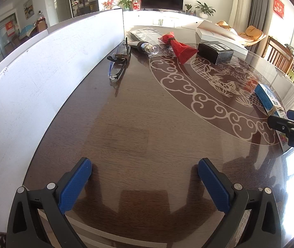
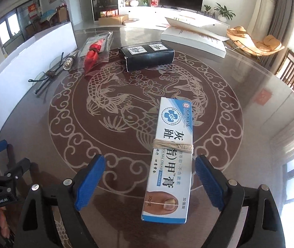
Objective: Organize objects
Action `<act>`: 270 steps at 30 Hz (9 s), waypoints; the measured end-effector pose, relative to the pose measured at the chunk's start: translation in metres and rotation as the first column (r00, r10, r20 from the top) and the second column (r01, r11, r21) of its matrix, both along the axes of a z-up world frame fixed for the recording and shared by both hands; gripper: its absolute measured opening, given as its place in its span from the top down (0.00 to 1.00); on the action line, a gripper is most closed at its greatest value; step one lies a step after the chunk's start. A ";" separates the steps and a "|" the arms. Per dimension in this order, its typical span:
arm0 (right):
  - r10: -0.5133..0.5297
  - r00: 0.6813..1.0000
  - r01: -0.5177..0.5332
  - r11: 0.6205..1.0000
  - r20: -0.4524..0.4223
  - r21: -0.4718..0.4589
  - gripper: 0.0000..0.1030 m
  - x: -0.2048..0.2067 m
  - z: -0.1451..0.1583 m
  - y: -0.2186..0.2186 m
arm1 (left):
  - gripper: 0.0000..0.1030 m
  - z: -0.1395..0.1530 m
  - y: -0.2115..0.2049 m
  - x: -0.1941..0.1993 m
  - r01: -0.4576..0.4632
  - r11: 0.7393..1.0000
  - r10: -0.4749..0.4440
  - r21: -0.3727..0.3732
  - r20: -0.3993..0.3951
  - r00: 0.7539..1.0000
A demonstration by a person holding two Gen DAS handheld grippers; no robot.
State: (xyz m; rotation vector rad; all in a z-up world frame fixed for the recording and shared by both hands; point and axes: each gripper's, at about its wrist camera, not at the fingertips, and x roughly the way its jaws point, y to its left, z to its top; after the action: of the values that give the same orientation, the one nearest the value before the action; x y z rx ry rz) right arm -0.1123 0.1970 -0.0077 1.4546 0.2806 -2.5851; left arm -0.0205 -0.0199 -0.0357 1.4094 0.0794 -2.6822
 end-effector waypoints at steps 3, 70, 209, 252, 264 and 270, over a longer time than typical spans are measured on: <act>-0.029 0.999 0.029 0.999 0.029 -0.023 0.14 -0.004 -0.008 0.010 | 0.00 0.000 0.000 0.000 -0.001 1.000 0.001 0.000 0.000 1.000; -0.068 0.996 0.062 0.994 -0.064 -0.089 0.00 0.008 -0.019 0.023 | 0.00 -0.001 0.000 0.000 -0.004 1.000 0.004 -0.002 -0.003 1.000; 0.225 0.951 -0.281 0.915 -0.214 -0.288 0.00 0.032 0.069 -0.165 | 0.04 0.134 -0.138 0.070 -0.011 0.970 0.090 0.245 -0.315 0.945; -0.049 0.997 0.044 0.996 -0.064 -0.084 0.00 0.045 -0.017 0.002 | 0.00 0.002 0.011 -0.056 0.277 0.961 -0.277 -0.002 -0.019 0.961; -0.049 0.997 0.044 0.996 -0.064 -0.084 0.00 0.045 -0.017 0.002 | 0.00 0.002 0.011 -0.056 0.276 0.961 -0.276 -0.002 -0.019 0.961; -0.049 0.997 0.044 0.995 -0.064 -0.084 0.00 0.045 -0.017 0.002 | 0.00 0.002 0.011 -0.056 0.276 0.961 -0.276 -0.002 -0.019 0.961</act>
State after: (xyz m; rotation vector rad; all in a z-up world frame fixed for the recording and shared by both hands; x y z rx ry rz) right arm -0.0673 0.1988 -0.0249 1.3659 0.1476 -2.6509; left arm -0.0761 -0.0085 -0.0339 1.4955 -0.1248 -2.9161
